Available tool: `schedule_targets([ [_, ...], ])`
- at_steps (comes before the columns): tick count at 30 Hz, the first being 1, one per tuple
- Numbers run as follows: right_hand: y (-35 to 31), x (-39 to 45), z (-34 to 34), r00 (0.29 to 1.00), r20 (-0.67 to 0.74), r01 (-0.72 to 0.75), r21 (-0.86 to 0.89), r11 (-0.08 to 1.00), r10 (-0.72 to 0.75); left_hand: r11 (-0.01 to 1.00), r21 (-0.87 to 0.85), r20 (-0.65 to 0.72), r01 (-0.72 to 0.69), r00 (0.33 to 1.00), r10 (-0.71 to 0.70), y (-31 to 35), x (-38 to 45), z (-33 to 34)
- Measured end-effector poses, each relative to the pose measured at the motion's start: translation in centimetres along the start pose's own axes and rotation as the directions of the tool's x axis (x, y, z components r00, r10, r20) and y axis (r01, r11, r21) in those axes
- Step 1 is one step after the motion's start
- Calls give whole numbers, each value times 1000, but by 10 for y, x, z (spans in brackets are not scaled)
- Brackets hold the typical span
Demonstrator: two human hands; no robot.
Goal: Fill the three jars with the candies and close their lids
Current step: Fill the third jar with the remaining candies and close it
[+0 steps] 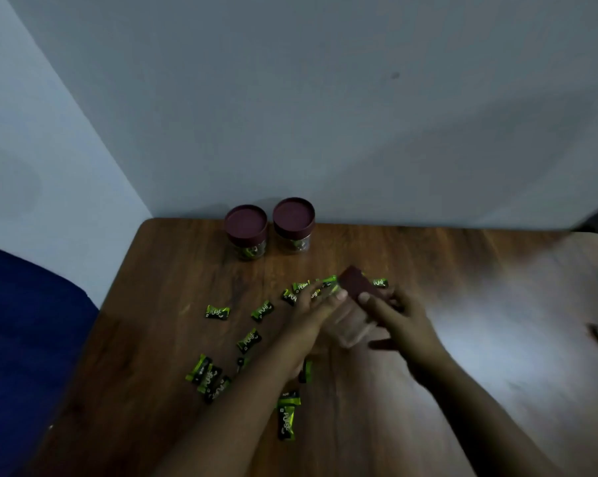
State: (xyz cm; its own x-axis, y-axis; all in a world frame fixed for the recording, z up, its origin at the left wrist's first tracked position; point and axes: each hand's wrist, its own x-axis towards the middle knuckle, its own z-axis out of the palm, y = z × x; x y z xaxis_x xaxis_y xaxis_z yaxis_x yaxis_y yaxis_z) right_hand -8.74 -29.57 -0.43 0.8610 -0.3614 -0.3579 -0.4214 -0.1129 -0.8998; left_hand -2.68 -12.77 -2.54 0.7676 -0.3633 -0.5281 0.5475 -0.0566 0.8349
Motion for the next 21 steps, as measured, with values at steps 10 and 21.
schedule_targets([
  [10, -3, -17, -4, 883, 399, -199, -160, 967, 248, 817, 528, 285, -231, 955, 86, -16, -27, -27],
  [21, -11, -15, -13, 780, 625, 42, -45, 998, -4, 742, 626, 372, -240, 928, -15, 1, -28, -40],
])
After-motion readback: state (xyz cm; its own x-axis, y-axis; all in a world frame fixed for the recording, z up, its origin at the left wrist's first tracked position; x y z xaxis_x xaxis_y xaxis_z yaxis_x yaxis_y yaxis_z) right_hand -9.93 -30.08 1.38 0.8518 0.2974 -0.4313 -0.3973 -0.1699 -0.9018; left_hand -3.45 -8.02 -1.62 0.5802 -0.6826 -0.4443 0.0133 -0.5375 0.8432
